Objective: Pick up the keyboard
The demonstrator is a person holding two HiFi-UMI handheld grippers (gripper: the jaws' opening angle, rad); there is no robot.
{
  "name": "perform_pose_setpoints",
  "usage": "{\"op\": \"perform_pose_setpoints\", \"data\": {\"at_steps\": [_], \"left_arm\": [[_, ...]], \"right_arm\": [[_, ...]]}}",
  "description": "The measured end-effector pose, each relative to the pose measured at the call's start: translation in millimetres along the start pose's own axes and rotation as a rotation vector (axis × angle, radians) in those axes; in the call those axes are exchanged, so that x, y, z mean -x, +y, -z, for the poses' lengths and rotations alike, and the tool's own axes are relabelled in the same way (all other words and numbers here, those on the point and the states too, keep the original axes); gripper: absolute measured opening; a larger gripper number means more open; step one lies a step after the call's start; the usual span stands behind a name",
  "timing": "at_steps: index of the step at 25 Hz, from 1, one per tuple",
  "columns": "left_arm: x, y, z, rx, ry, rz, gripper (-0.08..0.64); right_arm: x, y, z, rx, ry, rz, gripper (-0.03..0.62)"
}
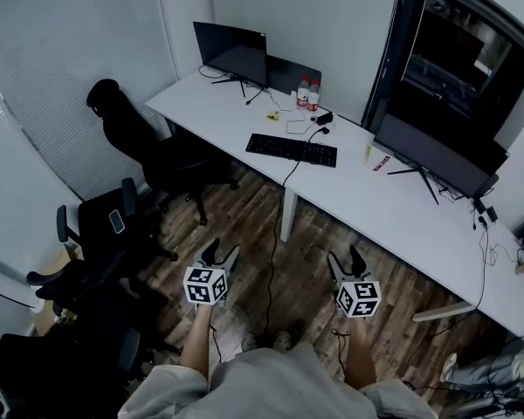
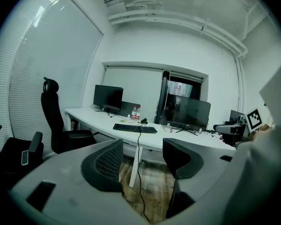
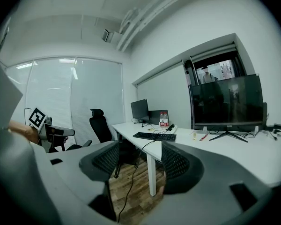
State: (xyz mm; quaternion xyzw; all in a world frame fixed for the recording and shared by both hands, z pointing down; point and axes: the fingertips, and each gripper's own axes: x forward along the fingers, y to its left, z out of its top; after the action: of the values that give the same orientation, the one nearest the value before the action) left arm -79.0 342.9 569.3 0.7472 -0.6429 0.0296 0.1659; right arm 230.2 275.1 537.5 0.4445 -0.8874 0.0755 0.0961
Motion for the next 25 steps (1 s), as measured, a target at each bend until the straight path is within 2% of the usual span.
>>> {"op": "perform_pose_setpoints", "data": {"at_steps": [16, 25], "left_arm": [[-5, -34, 4, 0.007, -0.018, -0.053, 0.261], [-24, -36, 2, -0.004, -0.018, -0.065, 0.259]], "right_arm": [[2, -28, 6, 0.013, 0.014, -0.053, 0.270], [-15, -42, 6, 0.009, 0.009, -0.072, 0.256]]}}
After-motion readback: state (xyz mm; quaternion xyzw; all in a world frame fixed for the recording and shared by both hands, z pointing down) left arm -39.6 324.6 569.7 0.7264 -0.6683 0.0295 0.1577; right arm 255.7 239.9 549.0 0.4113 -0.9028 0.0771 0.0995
